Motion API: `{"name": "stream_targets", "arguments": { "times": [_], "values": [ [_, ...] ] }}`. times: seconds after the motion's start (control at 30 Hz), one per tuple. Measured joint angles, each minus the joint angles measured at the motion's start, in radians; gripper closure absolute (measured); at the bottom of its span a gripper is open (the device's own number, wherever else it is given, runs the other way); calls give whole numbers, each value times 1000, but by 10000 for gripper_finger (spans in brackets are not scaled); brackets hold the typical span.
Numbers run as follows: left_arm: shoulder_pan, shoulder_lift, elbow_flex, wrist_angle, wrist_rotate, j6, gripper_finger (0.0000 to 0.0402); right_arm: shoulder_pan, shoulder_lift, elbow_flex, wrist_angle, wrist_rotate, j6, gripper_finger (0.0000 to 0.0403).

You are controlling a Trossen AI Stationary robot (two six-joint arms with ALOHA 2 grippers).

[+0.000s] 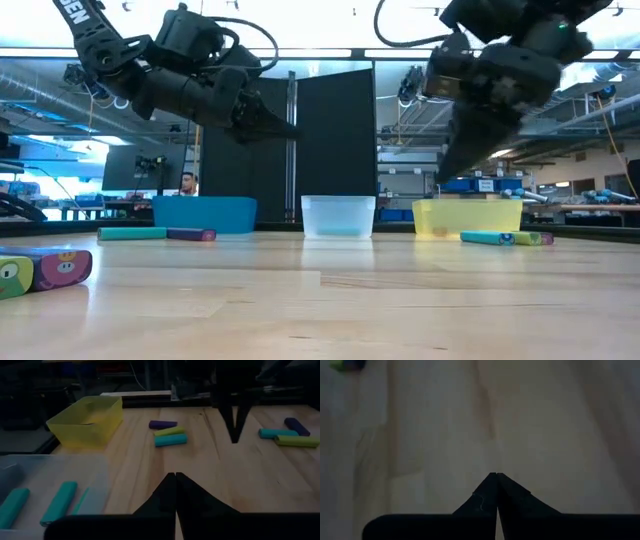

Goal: Sort blocks
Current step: Put the green block into the blue bin

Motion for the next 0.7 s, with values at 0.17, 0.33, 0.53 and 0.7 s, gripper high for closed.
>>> {"name": "stream_targets", "arguments": {
  "times": [0.17, 0.33, 0.53, 0.7],
  "values": [
    [-14, 0, 0, 2, -3, -2, 391, 74, 0, 0, -44, -3, 129, 381],
    [-35, 0, 0, 3, -28, -6, 391, 138, 0, 0, -72, -17, 267, 373],
    [-60, 0, 0, -5, -45, -8, 391, 206, 0, 0, -98, -24, 465, 346],
    [-90, 0, 0, -5, -47, -5, 391, 273, 0, 0, -111, -27, 599, 314]
  ]
}}
